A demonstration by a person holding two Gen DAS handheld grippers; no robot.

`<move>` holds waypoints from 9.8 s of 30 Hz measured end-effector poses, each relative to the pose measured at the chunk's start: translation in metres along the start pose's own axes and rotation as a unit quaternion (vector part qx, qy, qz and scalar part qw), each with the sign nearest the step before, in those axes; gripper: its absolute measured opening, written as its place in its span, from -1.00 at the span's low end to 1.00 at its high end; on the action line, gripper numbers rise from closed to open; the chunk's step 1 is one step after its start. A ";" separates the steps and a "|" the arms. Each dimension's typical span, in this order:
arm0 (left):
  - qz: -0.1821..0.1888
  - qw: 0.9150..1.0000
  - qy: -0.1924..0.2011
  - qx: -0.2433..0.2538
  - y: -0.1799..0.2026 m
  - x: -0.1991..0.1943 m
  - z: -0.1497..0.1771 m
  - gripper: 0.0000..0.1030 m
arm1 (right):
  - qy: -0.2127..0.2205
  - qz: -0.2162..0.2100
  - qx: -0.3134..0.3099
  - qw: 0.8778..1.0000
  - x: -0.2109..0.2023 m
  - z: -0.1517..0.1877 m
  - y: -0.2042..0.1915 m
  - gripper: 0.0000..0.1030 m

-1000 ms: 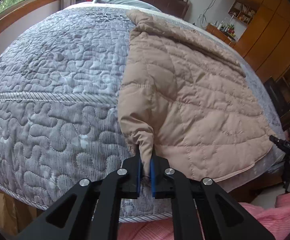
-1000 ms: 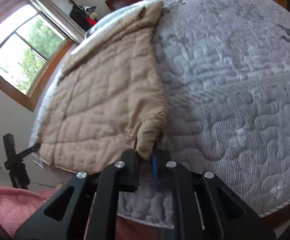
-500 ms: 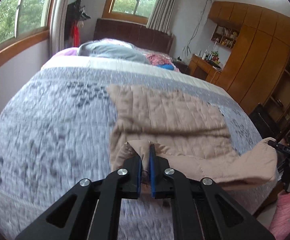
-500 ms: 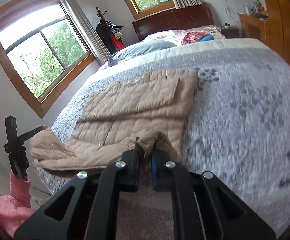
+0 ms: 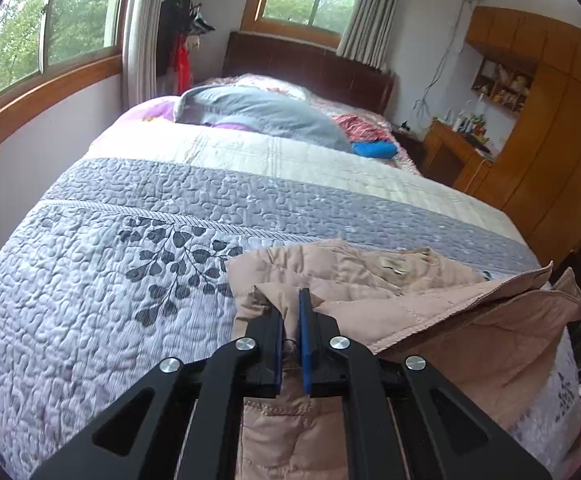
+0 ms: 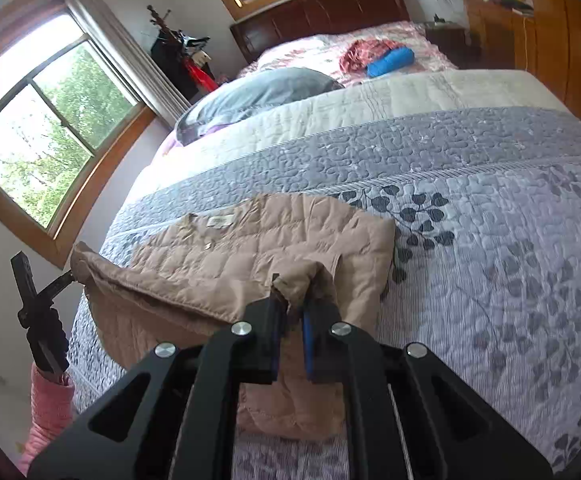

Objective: Fold large clothes

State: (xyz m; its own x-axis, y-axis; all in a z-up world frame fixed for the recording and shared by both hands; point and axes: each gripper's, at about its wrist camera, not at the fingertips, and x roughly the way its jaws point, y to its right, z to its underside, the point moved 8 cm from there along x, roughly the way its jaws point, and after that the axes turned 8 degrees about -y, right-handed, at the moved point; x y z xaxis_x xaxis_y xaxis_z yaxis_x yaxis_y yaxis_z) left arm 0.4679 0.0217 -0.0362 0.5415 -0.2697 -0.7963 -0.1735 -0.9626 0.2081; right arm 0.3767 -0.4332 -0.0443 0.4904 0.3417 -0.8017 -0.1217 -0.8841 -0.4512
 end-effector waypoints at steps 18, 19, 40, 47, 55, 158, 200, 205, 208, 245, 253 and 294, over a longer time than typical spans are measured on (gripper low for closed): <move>-0.029 0.991 -0.123 -0.046 -0.026 0.149 -0.026 -0.80 | -0.094 0.015 0.083 0.992 0.140 -0.054 0.064 -0.79; -0.027 0.990 -0.128 -0.048 -0.026 0.150 -0.027 -0.79 | -0.097 0.011 0.089 0.991 0.142 -0.055 0.065 -0.77; 0.011 0.991 -0.131 0.017 -0.016 0.069 0.068 -0.10 | -0.113 0.004 0.013 0.994 0.116 0.040 0.027 -0.13; 0.008 0.997 -0.081 -0.008 -0.002 0.053 0.054 -0.86 | -0.076 0.017 -0.001 0.997 0.103 0.032 0.010 -0.82; -0.013 1.000 -0.003 0.002 0.006 0.035 0.023 -0.86 | -0.017 0.001 0.012 1.000 0.073 0.002 0.012 -0.83; 0.182 0.958 -0.220 -0.033 0.012 0.139 0.054 0.23 | -0.117 -0.042 0.104 0.987 0.174 0.018 0.042 -0.03; 0.149 0.974 -0.160 -0.060 -0.069 0.042 0.176 -0.28 | -0.131 -0.058 0.012 0.990 0.136 0.161 -0.079 -0.52; 0.123 0.976 -0.167 -0.073 -0.079 0.025 0.181 -0.14 | -0.129 -0.020 0.006 0.991 0.131 0.160 -0.082 -0.24; 0.106 0.978 -0.161 -0.084 -0.088 0.007 0.181 -0.13 | -0.112 0.020 -0.014 0.993 0.114 0.158 -0.086 -0.21; -0.024 0.995 -0.094 -0.010 -0.049 -0.058 0.220 -0.10 | -0.119 0.043 -0.111 0.986 0.095 0.187 -0.149 -0.22; 0.026 0.983 -0.100 -0.152 -0.088 -0.092 0.289 -0.06 | -0.133 0.076 -0.111 0.982 0.083 0.202 -0.129 -0.22; 0.194 0.920 -0.012 -0.342 -0.114 -0.015 0.267 -0.06 | -0.181 0.081 -0.079 0.977 0.125 0.210 -0.100 -0.21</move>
State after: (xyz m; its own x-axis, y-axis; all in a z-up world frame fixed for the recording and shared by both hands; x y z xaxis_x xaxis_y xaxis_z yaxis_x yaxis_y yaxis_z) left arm 0.2599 0.1423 -0.1996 0.5275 -0.6030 -0.5984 0.2132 -0.5879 0.7804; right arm 0.2687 -0.2351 -0.1820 0.1357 0.2577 -0.9566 -0.0232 -0.9645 -0.2631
